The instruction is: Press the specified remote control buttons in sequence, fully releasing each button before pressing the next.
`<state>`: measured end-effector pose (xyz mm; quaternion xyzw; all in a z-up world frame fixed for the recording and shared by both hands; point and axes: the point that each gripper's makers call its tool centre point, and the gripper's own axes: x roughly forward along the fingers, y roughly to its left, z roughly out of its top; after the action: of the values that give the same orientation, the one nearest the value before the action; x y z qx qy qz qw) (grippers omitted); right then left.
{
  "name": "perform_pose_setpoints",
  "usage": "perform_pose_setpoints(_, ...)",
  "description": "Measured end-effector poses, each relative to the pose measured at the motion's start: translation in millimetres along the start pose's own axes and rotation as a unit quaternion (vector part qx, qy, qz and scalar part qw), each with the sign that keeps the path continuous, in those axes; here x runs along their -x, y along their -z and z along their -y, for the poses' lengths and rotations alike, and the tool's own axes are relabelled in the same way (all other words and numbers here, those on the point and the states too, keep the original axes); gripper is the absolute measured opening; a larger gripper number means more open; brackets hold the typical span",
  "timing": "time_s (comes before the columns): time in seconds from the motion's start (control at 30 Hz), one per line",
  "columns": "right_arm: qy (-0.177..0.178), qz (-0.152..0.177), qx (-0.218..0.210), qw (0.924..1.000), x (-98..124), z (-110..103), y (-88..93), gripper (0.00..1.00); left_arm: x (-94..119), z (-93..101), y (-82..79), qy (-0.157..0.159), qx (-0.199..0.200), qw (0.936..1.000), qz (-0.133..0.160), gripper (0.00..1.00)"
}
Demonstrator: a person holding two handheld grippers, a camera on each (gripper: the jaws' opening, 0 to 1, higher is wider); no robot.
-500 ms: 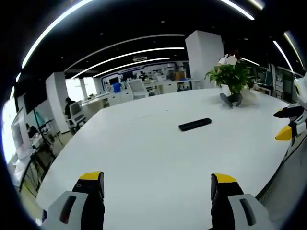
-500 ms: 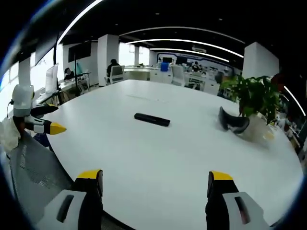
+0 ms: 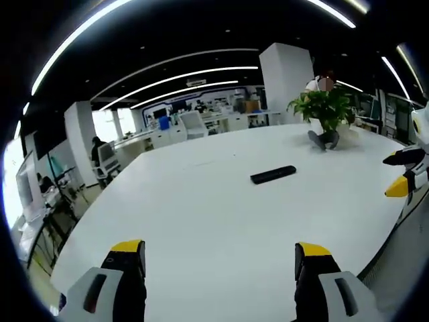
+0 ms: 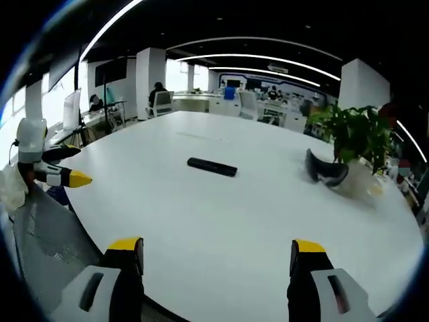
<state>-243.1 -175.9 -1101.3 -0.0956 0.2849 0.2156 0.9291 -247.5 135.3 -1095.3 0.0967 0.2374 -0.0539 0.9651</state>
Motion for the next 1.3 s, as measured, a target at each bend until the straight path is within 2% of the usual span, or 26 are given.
perform_pose_setpoints(0.97, -0.002, 0.002, -0.001, 1.0000, 0.2, -0.7, -0.8, 0.90, 0.1, -1.2, 0.6, -0.002, -0.002, 1.0000, -0.002, 0.95)
perform_pose_setpoints(1.3, -0.007, 0.010, -0.001, 0.9999, 1.4, -2.6, -3.7, 0.90, 1.4, 0.2, -6.4, -0.004, -0.016, 0.9998, 0.012, 0.95)
